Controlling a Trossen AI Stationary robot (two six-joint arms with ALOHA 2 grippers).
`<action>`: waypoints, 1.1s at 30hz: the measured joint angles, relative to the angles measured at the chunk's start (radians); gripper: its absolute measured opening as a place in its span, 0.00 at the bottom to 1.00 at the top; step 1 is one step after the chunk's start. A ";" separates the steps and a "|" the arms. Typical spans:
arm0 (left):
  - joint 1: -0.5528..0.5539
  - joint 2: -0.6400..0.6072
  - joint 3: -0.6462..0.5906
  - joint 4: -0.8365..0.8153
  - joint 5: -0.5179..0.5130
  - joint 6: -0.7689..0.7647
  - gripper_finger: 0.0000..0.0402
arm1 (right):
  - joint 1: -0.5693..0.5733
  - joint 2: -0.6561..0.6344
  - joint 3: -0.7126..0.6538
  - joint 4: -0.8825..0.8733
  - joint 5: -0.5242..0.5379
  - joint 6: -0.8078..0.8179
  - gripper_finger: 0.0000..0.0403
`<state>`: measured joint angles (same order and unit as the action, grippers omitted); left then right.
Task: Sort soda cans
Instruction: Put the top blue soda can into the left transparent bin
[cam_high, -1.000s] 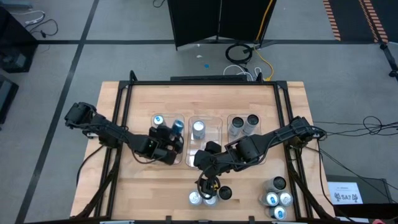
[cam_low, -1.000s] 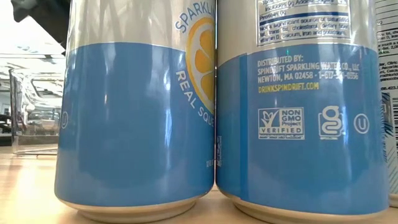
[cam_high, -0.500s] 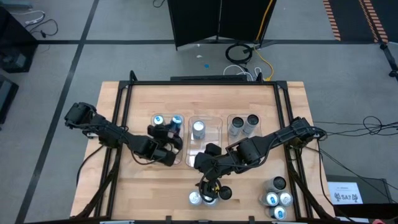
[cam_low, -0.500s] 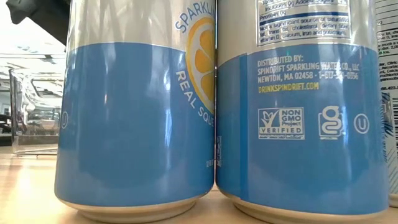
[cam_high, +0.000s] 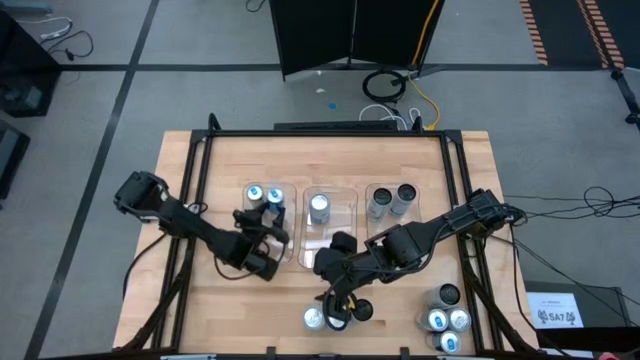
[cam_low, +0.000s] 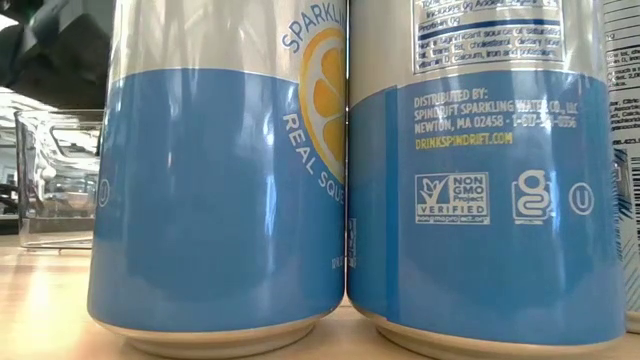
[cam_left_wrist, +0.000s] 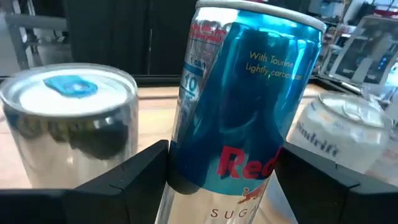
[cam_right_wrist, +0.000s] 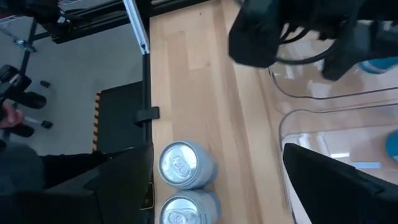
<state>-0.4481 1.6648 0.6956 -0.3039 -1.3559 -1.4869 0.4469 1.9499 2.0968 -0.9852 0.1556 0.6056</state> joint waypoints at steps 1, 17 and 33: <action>-0.006 0.016 0.000 0.006 -0.015 0.004 0.71 | 0.000 0.000 0.000 0.000 0.003 0.000 0.87; -0.002 0.120 0.006 0.169 -0.088 0.000 0.71 | -0.009 0.000 0.000 0.000 0.006 0.003 0.87; 0.034 0.126 0.008 0.160 0.126 0.032 0.71 | -0.010 0.000 0.000 0.000 0.006 0.012 0.87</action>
<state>-0.4143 1.7903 0.7039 -0.1439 -1.2296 -1.4553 0.4372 1.9499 2.0968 -0.9848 0.1616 0.6172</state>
